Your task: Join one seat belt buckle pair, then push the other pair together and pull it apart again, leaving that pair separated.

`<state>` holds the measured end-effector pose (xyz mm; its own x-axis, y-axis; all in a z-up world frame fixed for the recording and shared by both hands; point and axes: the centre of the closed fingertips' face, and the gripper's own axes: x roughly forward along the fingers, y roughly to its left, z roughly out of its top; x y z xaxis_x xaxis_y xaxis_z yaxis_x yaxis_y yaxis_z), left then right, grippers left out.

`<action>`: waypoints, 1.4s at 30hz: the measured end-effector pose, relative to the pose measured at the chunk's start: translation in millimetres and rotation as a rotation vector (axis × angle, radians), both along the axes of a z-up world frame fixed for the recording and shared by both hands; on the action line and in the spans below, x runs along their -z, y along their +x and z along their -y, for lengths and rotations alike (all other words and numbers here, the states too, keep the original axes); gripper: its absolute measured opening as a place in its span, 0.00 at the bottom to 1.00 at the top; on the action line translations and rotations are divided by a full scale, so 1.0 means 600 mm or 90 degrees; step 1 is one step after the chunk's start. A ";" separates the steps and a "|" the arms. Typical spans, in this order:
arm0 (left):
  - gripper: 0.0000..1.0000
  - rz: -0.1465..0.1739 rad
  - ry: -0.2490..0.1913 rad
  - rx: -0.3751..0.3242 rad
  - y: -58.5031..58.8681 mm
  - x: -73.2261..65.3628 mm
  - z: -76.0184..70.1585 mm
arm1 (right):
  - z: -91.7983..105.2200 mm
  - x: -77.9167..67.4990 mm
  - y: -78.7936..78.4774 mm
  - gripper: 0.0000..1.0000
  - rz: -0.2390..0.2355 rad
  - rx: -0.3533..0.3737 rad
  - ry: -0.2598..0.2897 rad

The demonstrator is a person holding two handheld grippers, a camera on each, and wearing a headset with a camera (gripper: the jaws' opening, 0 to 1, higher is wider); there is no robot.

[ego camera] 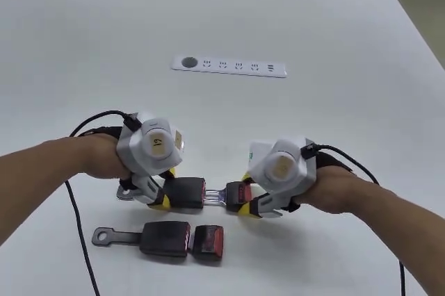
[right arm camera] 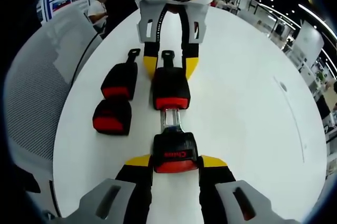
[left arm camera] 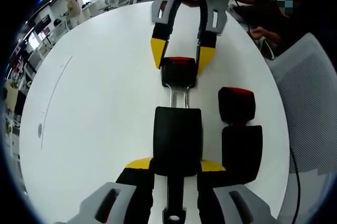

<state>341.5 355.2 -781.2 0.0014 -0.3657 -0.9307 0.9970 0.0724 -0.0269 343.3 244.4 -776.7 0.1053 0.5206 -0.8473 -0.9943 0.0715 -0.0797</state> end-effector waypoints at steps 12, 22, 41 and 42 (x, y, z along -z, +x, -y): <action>0.32 0.002 0.002 0.004 0.006 0.004 -0.004 | 0.022 0.005 0.004 0.30 0.009 -0.010 -0.009; 0.32 0.002 0.004 0.006 0.006 0.006 -0.004 | 0.039 0.003 -0.001 0.30 0.007 -0.013 -0.017; 0.32 0.005 0.012 0.010 0.003 0.004 -0.001 | 0.068 0.004 0.001 0.31 0.006 -0.017 -0.028; 0.32 0.005 0.013 0.009 0.003 0.004 -0.002 | 0.069 0.004 0.001 0.31 0.005 -0.017 -0.028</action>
<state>343.2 356.2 -783.8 0.0040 -0.3471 -0.9378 0.9981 0.0584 -0.0174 344.0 203.0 -779.4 0.0992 0.4853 -0.8687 -0.9950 0.0411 -0.0907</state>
